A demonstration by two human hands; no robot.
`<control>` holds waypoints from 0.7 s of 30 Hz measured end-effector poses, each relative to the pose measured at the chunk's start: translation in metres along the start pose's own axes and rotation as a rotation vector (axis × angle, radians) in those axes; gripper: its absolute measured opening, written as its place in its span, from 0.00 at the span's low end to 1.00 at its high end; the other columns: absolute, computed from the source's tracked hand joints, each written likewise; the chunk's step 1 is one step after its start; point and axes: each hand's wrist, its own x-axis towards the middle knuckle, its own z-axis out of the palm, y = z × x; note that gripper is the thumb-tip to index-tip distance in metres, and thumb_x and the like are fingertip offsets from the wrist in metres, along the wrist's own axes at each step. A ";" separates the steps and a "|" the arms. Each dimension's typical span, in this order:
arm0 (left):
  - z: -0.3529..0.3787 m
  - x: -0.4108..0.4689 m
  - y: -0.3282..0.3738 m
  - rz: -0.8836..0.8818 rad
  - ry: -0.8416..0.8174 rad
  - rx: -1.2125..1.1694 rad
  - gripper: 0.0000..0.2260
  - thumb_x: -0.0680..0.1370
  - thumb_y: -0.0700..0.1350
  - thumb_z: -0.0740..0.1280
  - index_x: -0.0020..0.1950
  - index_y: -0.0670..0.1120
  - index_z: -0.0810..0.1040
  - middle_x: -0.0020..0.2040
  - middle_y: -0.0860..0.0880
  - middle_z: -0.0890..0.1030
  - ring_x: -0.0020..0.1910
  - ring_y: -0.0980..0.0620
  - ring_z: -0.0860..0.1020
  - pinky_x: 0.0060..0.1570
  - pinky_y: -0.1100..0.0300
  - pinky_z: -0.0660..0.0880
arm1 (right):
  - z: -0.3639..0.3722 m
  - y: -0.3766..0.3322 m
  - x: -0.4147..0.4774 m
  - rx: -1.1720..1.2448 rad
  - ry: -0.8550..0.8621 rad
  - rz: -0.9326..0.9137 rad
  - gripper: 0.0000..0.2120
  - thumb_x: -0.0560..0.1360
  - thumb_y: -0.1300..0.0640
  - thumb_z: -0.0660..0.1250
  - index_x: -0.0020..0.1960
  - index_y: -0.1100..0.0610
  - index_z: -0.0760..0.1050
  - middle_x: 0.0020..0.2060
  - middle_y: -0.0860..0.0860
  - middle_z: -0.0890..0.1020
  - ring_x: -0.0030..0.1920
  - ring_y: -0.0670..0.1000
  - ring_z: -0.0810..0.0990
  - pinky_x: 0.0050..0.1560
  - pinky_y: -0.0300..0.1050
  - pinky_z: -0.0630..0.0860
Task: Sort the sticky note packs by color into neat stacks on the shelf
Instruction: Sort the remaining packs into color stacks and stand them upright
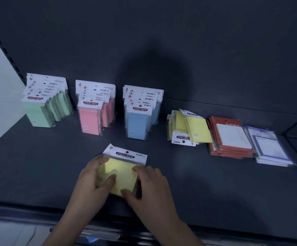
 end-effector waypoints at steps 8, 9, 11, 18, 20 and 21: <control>0.001 0.001 0.004 -0.004 0.002 0.031 0.14 0.64 0.49 0.65 0.48 0.61 0.71 0.67 0.52 0.70 0.65 0.51 0.69 0.60 0.59 0.64 | 0.000 0.015 0.013 -0.054 -0.004 -0.140 0.20 0.61 0.43 0.67 0.48 0.52 0.74 0.41 0.48 0.74 0.39 0.50 0.76 0.36 0.40 0.76; 0.002 0.001 0.004 -0.008 0.001 0.031 0.14 0.65 0.49 0.66 0.48 0.60 0.72 0.67 0.52 0.69 0.65 0.51 0.68 0.60 0.60 0.63 | -0.001 0.018 0.016 -0.059 -0.002 -0.158 0.18 0.61 0.44 0.69 0.46 0.53 0.75 0.40 0.48 0.74 0.39 0.49 0.76 0.36 0.38 0.76; 0.004 0.002 0.002 -0.019 0.002 0.044 0.12 0.69 0.46 0.70 0.50 0.57 0.73 0.68 0.51 0.68 0.66 0.51 0.67 0.60 0.61 0.62 | -0.001 0.025 0.019 -0.072 -0.004 -0.200 0.15 0.62 0.47 0.72 0.44 0.54 0.76 0.38 0.48 0.74 0.38 0.48 0.76 0.34 0.37 0.75; 0.024 0.015 0.027 0.105 0.057 0.313 0.19 0.74 0.44 0.69 0.64 0.46 0.73 0.73 0.47 0.61 0.72 0.47 0.56 0.68 0.58 0.54 | -0.036 0.041 0.029 0.140 -0.059 -0.178 0.18 0.71 0.47 0.63 0.57 0.55 0.75 0.52 0.49 0.75 0.54 0.49 0.72 0.57 0.42 0.70; 0.039 0.026 0.049 0.245 -0.014 0.303 0.22 0.73 0.50 0.64 0.65 0.43 0.72 0.69 0.46 0.68 0.70 0.47 0.63 0.64 0.67 0.55 | -0.057 0.058 0.038 0.212 0.139 -0.053 0.16 0.72 0.50 0.63 0.57 0.56 0.76 0.53 0.48 0.75 0.55 0.46 0.72 0.59 0.38 0.67; 0.047 0.031 0.061 0.294 -0.068 0.282 0.24 0.73 0.51 0.63 0.66 0.42 0.71 0.67 0.47 0.70 0.68 0.49 0.65 0.61 0.71 0.54 | -0.067 0.068 0.043 0.233 0.246 0.031 0.16 0.73 0.53 0.64 0.58 0.58 0.76 0.54 0.48 0.75 0.57 0.47 0.72 0.60 0.38 0.66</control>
